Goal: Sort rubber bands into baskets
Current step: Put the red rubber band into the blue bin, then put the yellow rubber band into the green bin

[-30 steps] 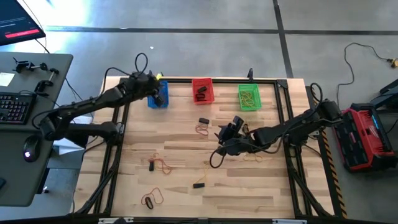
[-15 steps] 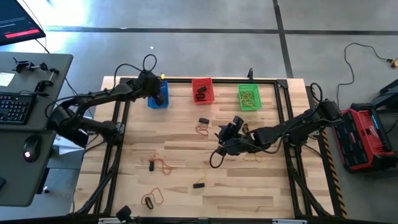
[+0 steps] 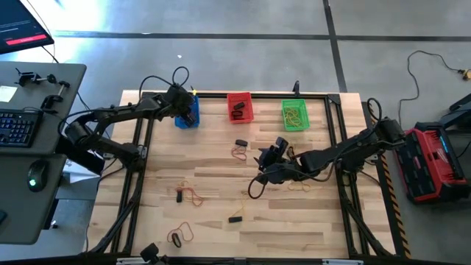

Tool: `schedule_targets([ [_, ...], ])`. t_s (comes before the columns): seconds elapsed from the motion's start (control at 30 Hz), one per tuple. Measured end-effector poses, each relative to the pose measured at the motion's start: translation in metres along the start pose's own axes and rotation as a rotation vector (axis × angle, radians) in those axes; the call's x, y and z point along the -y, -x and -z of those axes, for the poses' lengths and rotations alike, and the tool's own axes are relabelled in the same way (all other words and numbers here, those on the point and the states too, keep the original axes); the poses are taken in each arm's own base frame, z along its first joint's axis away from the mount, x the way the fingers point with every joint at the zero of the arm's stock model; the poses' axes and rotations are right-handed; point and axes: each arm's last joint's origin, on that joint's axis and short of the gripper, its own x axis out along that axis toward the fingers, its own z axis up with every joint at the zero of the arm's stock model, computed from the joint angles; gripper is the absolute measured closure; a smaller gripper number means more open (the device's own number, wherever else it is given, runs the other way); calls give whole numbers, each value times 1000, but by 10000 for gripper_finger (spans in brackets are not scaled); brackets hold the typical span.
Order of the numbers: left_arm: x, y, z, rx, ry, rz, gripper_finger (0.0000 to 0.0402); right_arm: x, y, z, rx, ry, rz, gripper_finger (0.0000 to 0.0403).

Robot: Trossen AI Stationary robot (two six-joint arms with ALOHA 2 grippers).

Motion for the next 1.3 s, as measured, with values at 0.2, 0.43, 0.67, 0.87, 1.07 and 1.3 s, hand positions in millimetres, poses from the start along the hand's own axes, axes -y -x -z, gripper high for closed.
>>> schedule_targets([
  [0.2, 6, 1, -1, 5, -21, 14, 334, 0, 0, 0, 1, -1, 0, 242],
  [0.43, 9, 2, -2, 6, -33, 7, 289, 0, 0, 0, -3, -1, -12, 242],
  [0.67, 17, 5, -2, 4, -68, -28, 272, 0, 0, 0, -4, -1, -15, 242],
  [0.87, 33, 19, -7, 64, -114, -6, 289, 0, 0, 0, -4, -20, -15, 242],
  [1.07, 55, 47, -11, 162, -183, 74, 316, 0, 0, 0, -4, -52, -15, 242],
  [1.3, 89, 87, 3, 192, -342, 283, 341, 0, 0, 0, -4, -81, -15, 242],
])
